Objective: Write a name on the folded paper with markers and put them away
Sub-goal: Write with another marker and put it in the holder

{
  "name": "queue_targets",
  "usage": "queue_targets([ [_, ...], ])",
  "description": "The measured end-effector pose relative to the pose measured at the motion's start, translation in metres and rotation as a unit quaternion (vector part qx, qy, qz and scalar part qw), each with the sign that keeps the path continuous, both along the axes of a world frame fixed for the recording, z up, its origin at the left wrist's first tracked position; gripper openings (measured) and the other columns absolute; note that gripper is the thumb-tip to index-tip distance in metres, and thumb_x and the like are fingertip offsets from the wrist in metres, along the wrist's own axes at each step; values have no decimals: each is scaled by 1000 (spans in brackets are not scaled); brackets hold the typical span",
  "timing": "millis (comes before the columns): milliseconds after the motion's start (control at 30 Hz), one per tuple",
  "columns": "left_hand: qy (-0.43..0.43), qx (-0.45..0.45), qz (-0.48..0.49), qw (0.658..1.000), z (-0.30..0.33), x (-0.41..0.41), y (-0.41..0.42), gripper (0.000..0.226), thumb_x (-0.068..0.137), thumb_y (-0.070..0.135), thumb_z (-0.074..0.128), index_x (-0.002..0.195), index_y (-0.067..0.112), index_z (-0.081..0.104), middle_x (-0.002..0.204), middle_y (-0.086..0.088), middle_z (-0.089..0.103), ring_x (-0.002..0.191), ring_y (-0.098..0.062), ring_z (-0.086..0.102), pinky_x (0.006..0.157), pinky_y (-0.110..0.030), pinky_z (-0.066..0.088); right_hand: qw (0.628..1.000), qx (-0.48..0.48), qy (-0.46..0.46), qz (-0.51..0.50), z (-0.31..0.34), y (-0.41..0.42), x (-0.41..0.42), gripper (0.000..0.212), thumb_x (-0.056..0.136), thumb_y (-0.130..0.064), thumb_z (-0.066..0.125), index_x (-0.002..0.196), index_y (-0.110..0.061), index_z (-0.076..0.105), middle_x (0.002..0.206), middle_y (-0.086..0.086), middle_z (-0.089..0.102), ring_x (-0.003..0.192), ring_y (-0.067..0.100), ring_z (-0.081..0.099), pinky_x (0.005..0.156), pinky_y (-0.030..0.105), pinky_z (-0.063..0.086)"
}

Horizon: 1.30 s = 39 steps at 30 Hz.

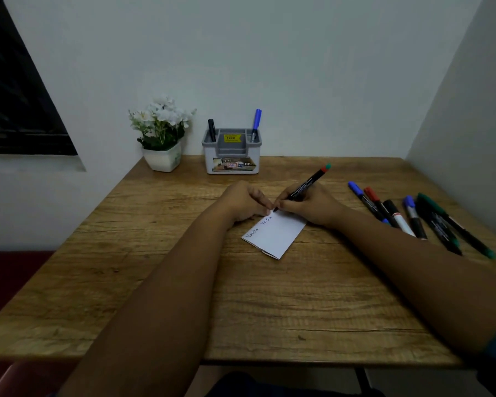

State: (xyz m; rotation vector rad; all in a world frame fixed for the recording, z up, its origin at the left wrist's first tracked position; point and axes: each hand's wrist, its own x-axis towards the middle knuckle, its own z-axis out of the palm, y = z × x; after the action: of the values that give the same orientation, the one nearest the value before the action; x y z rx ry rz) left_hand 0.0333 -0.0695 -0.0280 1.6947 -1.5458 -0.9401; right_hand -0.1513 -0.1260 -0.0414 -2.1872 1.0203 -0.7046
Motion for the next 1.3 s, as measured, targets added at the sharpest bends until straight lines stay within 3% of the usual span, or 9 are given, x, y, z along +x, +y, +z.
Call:
queue_targets([
  [367,-2,-2,4,1000,2,-1,2,14,77,1,76,88,8,76,91,-5,73,78,-13,64,71,-21,56,1000,1,16,2,1,-2,1,8,85,-18,69,87,-18,77,90,-8,73,90,4,64,78,21,48],
  [533,-9,-3,7,1000,1,-1,1,14,75,3,78,87,10,77,93,-8,74,85,-19,66,79,-28,57,988,78,-128,-28,5,-1,1,6,91,-17,65,91,-13,69,85,2,72,77,7,65,76,26,52],
  [600,-13,-5,6,1000,1,0,1,14,75,3,79,88,10,77,93,-6,74,85,-17,65,78,-27,56,993,62,-97,-17,5,-1,-1,11,88,-22,70,93,-12,71,86,6,73,77,10,66,76,26,53],
  [733,-17,-2,6,1000,0,0,0,14,75,4,78,87,11,77,89,-1,73,83,-15,65,79,-27,57,998,46,-47,11,6,1,-3,12,83,-5,69,88,-13,75,89,-5,74,86,6,67,78,17,53],
  [1100,-12,4,9,1000,-1,0,-1,12,75,4,78,80,15,77,88,-2,74,81,-14,65,82,-32,58,1000,-11,2,-16,2,-1,2,6,84,-18,71,88,-18,76,90,-5,73,91,8,66,89,35,55],
  [1300,-6,1,7,1000,-1,0,0,12,76,2,77,83,12,76,91,-6,74,74,-11,64,75,-25,57,999,12,-26,-36,0,-3,-1,5,84,-18,70,84,-20,75,89,-5,73,92,10,66,91,40,54],
])
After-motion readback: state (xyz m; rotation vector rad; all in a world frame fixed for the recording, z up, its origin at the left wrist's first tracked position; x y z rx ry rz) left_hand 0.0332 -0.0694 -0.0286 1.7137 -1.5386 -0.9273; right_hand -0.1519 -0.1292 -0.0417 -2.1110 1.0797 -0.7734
